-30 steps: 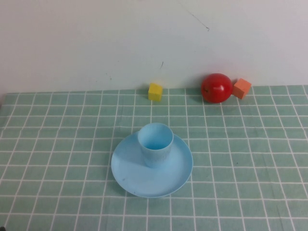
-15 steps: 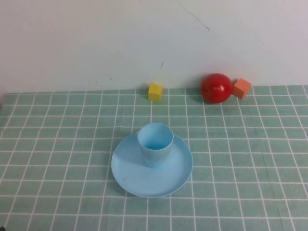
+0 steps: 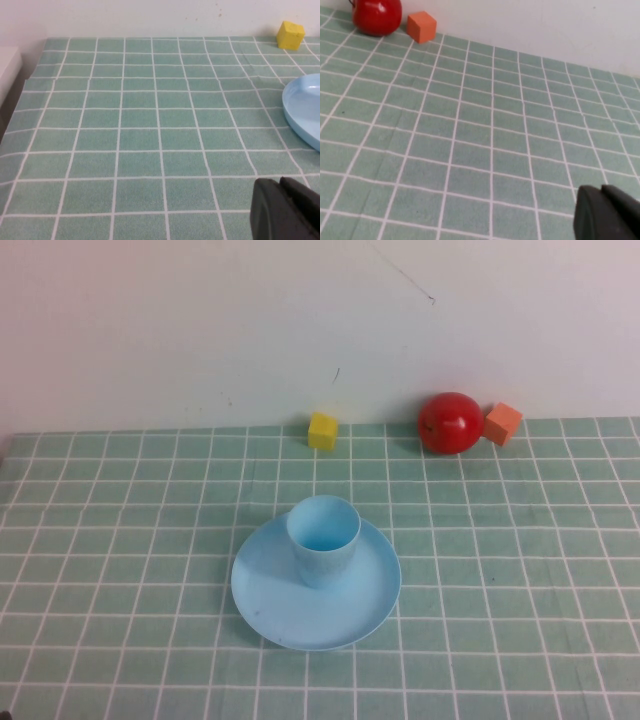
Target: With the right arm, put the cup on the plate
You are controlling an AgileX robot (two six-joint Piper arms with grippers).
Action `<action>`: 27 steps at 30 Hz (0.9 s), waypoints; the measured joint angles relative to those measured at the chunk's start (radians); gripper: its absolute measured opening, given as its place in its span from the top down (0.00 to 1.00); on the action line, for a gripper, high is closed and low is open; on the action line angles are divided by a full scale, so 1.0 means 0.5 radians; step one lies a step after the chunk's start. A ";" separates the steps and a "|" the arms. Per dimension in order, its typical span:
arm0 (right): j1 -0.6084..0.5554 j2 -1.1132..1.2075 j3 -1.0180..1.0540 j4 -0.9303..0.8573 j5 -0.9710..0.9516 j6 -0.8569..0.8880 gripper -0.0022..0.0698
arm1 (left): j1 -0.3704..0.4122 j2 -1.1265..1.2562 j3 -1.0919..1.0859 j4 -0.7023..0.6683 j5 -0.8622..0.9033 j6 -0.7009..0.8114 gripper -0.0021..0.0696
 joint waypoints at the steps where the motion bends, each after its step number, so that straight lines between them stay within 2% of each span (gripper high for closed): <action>1: 0.000 -0.018 0.045 0.000 -0.015 0.000 0.97 | 0.000 0.000 0.000 0.000 0.000 0.000 0.97; 6: -0.004 -0.073 0.226 0.000 -0.051 0.000 0.97 | 0.000 0.000 0.000 0.000 0.000 0.000 0.97; 27: -0.004 -0.076 0.233 0.000 -0.090 0.000 0.97 | 0.000 0.000 0.000 0.000 0.000 0.000 0.97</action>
